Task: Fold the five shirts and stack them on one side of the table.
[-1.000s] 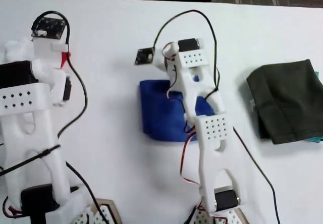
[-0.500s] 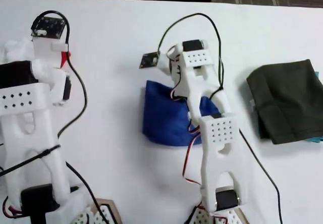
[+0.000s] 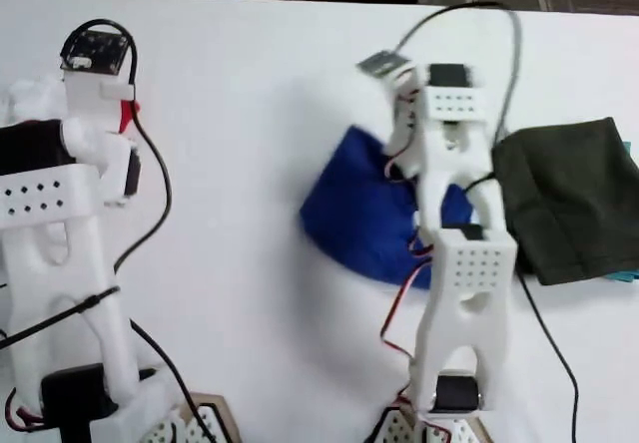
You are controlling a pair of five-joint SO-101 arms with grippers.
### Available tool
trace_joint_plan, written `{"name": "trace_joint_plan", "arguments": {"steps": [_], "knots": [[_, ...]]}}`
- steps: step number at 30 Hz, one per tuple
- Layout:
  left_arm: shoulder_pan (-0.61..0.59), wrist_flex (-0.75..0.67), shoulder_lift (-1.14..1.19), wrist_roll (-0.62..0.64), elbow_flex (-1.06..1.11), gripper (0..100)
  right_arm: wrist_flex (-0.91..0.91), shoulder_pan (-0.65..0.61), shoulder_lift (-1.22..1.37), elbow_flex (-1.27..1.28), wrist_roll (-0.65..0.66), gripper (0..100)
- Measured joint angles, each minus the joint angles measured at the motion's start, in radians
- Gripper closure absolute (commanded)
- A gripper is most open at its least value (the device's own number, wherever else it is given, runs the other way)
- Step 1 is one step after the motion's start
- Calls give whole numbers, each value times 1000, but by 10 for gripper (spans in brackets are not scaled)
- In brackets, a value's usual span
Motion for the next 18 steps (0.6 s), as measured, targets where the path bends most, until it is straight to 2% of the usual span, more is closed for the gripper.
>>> {"name": "trace_joint_plan", "arguments": {"steps": [6,18], "knots": [[-2,0,0,0,0,972,0,107,-75,2,-87,978],[0,-28,0,0,0,972,2,278,-256,2,-164,978]]}}
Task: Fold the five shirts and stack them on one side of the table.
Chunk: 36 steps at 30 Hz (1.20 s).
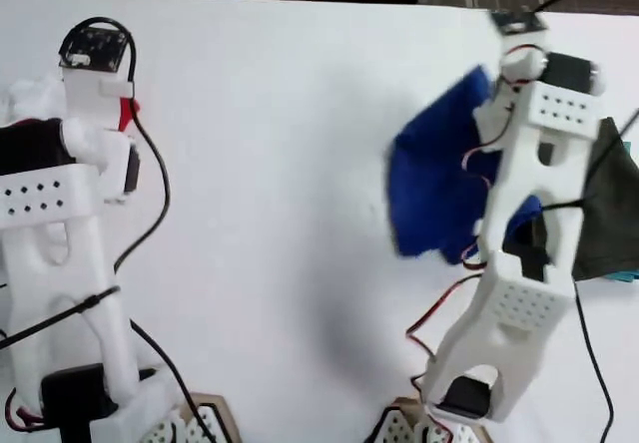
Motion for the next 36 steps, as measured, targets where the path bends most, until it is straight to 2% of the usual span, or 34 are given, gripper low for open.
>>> {"name": "trace_joint_plan", "arguments": {"steps": [9,19,24,31,36], "knots": [[0,0,0,0,0,972,0,126,-3,0,-2,978],[0,0,0,0,8,972,0,83,-8,0,-2,978],[-2,-12,0,0,8,972,3,84,-109,12,-2,978],[-2,-68,0,0,8,972,6,74,-316,210,-2,978],[-3,-77,0,0,8,972,6,78,-371,290,-2,978]]}}
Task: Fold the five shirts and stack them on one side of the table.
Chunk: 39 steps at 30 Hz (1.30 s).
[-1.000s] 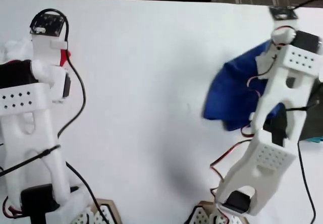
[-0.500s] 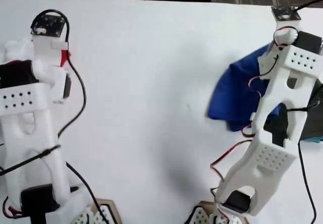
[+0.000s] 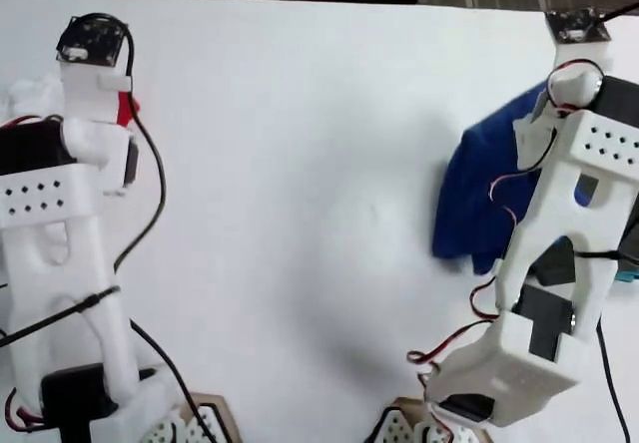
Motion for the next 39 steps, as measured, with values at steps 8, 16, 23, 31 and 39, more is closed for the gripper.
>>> {"name": "trace_joint_plan", "arguments": {"steps": [8,16,23,31,39], "knots": [[3,-3,0,0,0,972,-106,107,0,12,23,978],[3,-3,0,0,0,972,-279,245,150,12,101,978],[2,-3,0,0,0,972,-384,322,267,-20,157,978],[2,-3,0,0,0,972,-385,356,351,-150,157,979],[2,-3,0,0,0,972,-387,362,540,-308,157,979]]}}
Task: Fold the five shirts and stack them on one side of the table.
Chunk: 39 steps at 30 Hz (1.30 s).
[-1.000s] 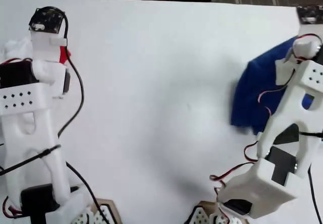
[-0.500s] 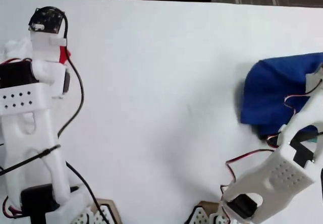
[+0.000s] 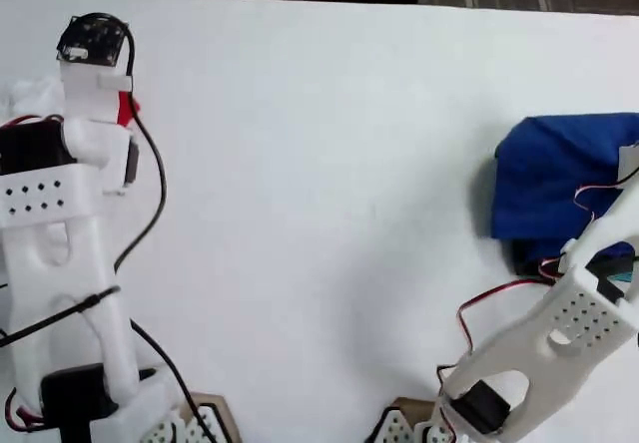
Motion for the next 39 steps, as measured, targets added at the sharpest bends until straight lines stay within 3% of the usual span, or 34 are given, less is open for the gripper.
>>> {"name": "trace_joint_plan", "arguments": {"steps": [7,15,24,33,39], "knots": [[0,0,0,0,2,972,0,14,123,-126,0,970],[0,0,0,0,2,972,87,26,127,-272,0,736],[0,0,0,0,2,972,351,17,126,-548,-49,817],[2,0,0,0,2,972,390,-49,110,-367,-55,854],[-71,-28,0,-8,2,972,390,-213,-81,-66,-98,854]]}}
